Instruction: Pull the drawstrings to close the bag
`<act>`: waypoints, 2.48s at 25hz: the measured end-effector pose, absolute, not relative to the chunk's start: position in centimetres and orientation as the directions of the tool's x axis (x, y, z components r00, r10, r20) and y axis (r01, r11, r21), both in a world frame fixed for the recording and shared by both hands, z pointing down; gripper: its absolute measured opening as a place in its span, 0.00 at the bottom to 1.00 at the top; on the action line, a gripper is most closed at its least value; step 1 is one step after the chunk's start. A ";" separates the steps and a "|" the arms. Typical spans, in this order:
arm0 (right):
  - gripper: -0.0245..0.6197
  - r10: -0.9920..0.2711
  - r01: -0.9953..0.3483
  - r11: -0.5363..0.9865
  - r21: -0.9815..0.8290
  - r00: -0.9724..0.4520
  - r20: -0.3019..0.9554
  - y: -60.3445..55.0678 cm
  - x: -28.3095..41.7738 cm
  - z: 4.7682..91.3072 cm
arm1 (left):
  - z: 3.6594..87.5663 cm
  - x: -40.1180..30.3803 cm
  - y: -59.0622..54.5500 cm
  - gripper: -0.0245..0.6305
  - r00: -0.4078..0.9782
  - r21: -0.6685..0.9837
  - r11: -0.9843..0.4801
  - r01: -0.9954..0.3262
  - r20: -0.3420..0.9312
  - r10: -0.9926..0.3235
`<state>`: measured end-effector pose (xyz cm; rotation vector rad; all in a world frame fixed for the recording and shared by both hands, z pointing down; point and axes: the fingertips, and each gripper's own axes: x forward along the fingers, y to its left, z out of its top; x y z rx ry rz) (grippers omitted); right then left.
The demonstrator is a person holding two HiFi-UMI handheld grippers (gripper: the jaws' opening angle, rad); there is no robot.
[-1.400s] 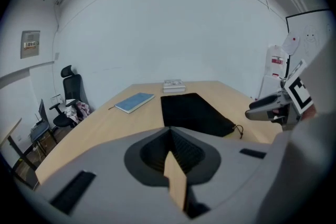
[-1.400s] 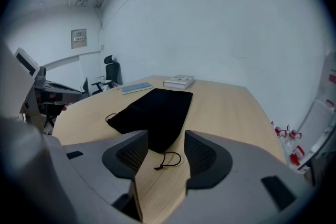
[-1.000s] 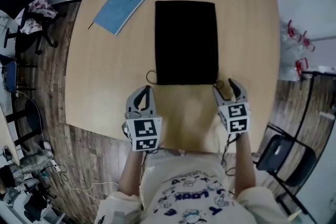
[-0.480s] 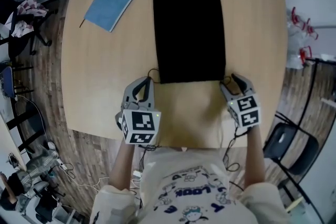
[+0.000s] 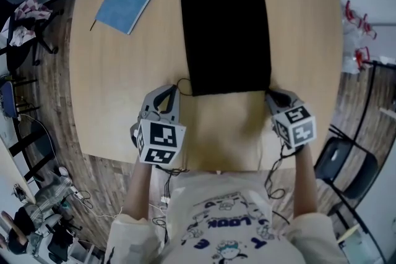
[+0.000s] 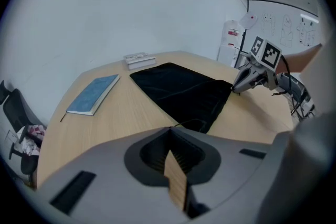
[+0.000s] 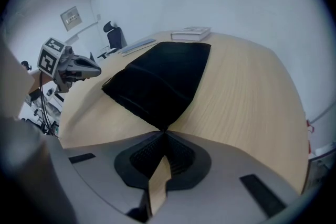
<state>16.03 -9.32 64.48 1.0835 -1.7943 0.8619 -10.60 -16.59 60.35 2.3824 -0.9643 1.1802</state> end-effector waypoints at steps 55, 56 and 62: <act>0.04 -0.519 -0.966 0.249 0.073 -0.069 0.852 -10.5 16.7 59.2 | 60.2 -10.4 -15.3 0.04 0.320 0.004 -0.709 -0.705 0.894 -0.313; 0.04 -0.537 -0.967 0.242 0.082 -0.063 0.841 -10.7 16.7 58.4 | 59.6 -10.5 -15.5 0.04 0.318 0.010 -0.677 -0.736 0.888 -0.332; 0.04 -0.630 -0.974 0.197 0.110 -0.040 0.776 -11.8 17.1 54.1 | 55.4 -11.5 -16.2 0.04 0.275 -0.027 -0.548 -0.836 0.843 -0.462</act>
